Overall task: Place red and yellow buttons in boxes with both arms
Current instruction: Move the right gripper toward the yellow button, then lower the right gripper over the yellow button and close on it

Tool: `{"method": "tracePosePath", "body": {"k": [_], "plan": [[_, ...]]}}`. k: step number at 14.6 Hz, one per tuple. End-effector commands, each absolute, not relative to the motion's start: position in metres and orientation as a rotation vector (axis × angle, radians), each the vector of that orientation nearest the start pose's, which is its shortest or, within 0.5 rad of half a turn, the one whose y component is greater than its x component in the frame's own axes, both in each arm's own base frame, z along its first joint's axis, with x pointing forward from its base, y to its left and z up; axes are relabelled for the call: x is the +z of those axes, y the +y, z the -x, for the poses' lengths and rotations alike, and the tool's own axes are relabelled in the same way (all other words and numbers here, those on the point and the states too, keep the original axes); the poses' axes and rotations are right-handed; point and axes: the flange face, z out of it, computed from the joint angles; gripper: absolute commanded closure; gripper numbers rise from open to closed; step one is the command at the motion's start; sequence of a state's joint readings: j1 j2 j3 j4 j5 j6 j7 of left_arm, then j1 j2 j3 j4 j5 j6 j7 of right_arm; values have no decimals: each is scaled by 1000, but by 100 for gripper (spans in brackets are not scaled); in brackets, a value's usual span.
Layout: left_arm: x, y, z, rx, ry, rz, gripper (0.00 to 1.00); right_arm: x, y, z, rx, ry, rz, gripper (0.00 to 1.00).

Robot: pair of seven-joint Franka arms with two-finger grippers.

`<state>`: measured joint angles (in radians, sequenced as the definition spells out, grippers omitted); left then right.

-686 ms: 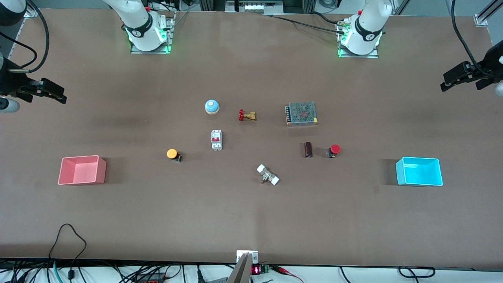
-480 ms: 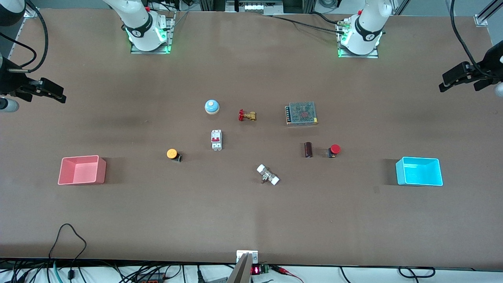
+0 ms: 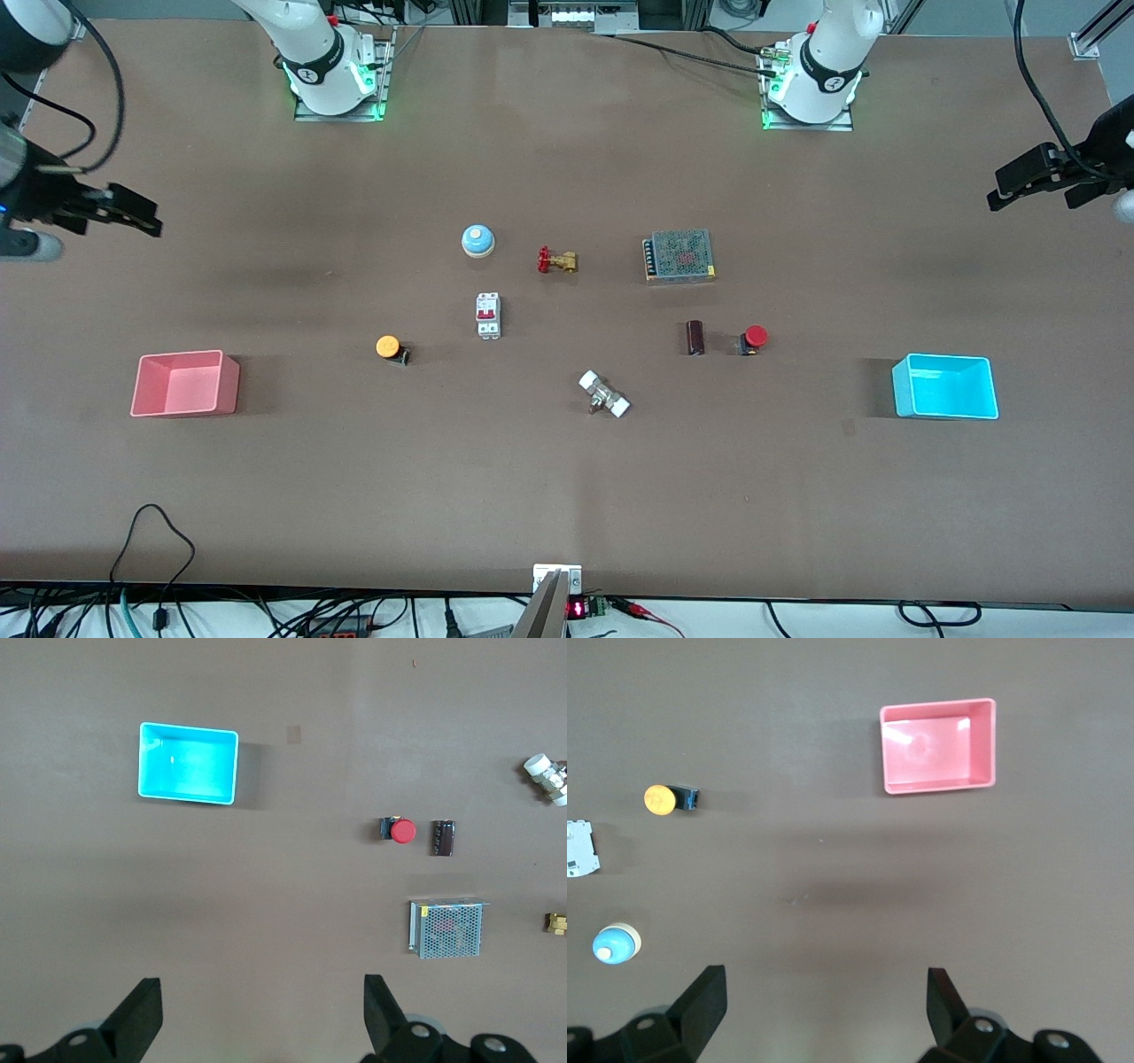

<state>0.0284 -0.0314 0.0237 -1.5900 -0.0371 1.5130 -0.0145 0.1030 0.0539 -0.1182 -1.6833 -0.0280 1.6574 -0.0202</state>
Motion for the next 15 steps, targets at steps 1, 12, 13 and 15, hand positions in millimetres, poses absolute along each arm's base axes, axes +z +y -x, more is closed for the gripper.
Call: {"method": "tracePosePath", "body": {"k": [1, 12, 13, 15], "plan": [[633, 25, -541, 67, -96, 3191, 0, 506, 15, -595, 147, -59, 3170, 0], [633, 27, -541, 64, -95, 3179, 0, 346, 183, -629, 173, 81, 3173, 0], [633, 26, -541, 62, -95, 3181, 0, 341, 186, -631, 165, 83, 3162, 0], [633, 26, -541, 62, -95, 3181, 0, 326, 188, -633, 173, 88, 3164, 0]]}}
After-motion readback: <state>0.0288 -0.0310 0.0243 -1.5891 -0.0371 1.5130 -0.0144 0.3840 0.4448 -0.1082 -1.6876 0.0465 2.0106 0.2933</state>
